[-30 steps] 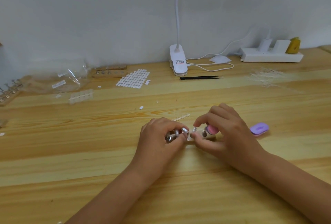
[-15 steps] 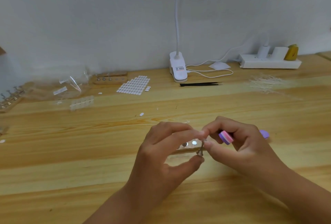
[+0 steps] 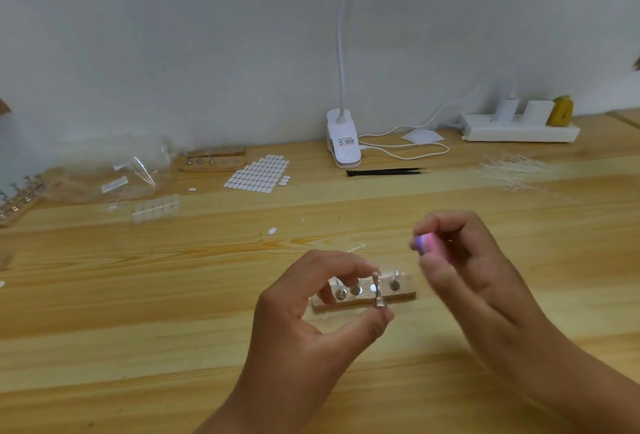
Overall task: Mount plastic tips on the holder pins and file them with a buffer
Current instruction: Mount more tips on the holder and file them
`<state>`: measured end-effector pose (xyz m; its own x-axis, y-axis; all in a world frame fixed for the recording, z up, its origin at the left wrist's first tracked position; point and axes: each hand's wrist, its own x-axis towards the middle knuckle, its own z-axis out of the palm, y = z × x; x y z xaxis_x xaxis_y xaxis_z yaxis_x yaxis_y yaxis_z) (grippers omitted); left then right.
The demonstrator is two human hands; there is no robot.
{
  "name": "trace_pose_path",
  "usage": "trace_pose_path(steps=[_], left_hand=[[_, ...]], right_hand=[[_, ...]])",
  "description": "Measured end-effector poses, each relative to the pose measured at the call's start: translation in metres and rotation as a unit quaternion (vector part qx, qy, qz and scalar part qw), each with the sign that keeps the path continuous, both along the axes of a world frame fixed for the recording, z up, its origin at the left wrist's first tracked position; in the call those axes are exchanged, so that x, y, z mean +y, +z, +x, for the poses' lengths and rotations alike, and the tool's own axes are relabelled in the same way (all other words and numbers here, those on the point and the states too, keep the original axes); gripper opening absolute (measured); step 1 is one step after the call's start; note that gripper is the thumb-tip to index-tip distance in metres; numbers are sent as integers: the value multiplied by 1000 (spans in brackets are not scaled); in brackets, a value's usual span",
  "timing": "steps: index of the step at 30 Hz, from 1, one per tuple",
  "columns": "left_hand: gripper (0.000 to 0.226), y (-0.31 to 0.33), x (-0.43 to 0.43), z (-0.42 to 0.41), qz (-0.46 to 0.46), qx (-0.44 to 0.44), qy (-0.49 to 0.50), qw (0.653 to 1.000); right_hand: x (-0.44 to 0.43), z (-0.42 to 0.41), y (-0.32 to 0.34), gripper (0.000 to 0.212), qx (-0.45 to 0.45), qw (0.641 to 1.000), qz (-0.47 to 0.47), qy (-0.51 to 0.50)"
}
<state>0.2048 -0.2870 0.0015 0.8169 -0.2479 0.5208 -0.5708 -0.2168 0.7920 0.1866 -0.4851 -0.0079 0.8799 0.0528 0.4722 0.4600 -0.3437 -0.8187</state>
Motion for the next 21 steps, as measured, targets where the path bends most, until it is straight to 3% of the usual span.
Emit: trace_pose_path(steps=[5, 11, 16, 21], left_hand=[[30, 0, -2, -1, -31, 33, -40, 998], [32, 0, 2, -1, -57, 63, -66, 994], [32, 1, 1, -1, -67, 75, -75, 992], [32, 2, 1, -1, -74, 79, -74, 991]], right_hand=[[12, -6, 2, 28, -138, 988, -66, 32], [1, 3, 7, 34, -147, 983, -97, -47], [9, -6, 3, 26, -212, 971, -108, -35], [5, -2, 4, 29, -194, 971, -112, -85]])
